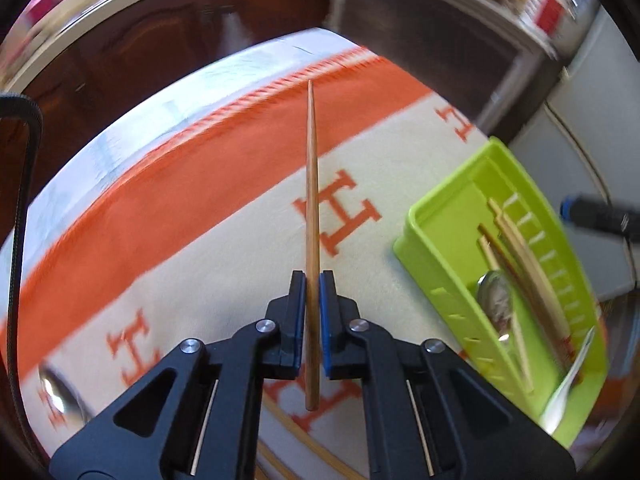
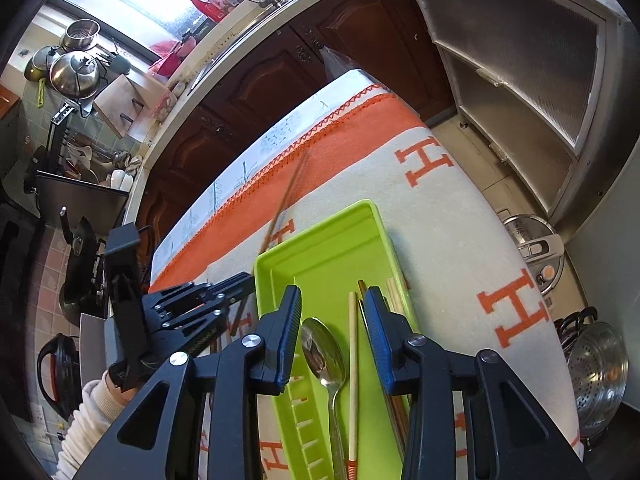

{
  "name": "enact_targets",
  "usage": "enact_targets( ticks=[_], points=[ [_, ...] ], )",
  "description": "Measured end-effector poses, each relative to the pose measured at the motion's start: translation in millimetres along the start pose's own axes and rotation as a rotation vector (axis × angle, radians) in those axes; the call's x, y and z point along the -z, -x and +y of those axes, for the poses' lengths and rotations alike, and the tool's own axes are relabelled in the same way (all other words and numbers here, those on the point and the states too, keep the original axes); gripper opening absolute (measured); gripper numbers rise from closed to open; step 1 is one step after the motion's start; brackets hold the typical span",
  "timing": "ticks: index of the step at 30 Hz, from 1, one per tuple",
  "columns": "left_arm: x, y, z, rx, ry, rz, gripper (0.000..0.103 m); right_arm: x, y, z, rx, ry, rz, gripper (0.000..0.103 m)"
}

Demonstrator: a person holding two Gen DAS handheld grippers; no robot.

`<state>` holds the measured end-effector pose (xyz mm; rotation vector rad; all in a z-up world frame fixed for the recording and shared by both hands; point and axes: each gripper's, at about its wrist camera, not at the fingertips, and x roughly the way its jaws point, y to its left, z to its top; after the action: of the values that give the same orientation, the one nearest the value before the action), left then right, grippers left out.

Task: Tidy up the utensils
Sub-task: 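Carry the wooden chopstick over the lime-green tray with the left tool, then lower the chopstick into the tray and open the left tool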

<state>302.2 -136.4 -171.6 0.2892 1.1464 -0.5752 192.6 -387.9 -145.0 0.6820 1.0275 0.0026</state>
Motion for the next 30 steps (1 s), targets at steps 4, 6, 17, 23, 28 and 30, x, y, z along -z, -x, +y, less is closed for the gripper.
enact_targets(
  ticks=[4,6,17,23,28,30],
  points=[
    [15,47,-8,0.008,0.107,-0.051,0.004,14,10,-1,0.001,0.011,-0.005,0.034],
    [25,69,-19,0.003,0.131,-0.072,0.004,24,17,-2,0.007,0.023,-0.012,0.034],
    [90,110,-113,0.111,0.303,-0.094,0.004,97,70,-7,0.047,0.075,-0.050,0.034],
    [109,82,-139,0.160,0.361,-0.028,0.005,129,97,-19,0.063,0.087,-0.058,0.034],
    [118,73,-164,0.090,0.286,-0.028,0.005,148,105,-33,0.088,0.084,-0.038,0.034],
    [124,76,-169,0.072,0.266,-0.032,0.005,153,105,-37,0.095,0.083,-0.030,0.034]
  ],
)
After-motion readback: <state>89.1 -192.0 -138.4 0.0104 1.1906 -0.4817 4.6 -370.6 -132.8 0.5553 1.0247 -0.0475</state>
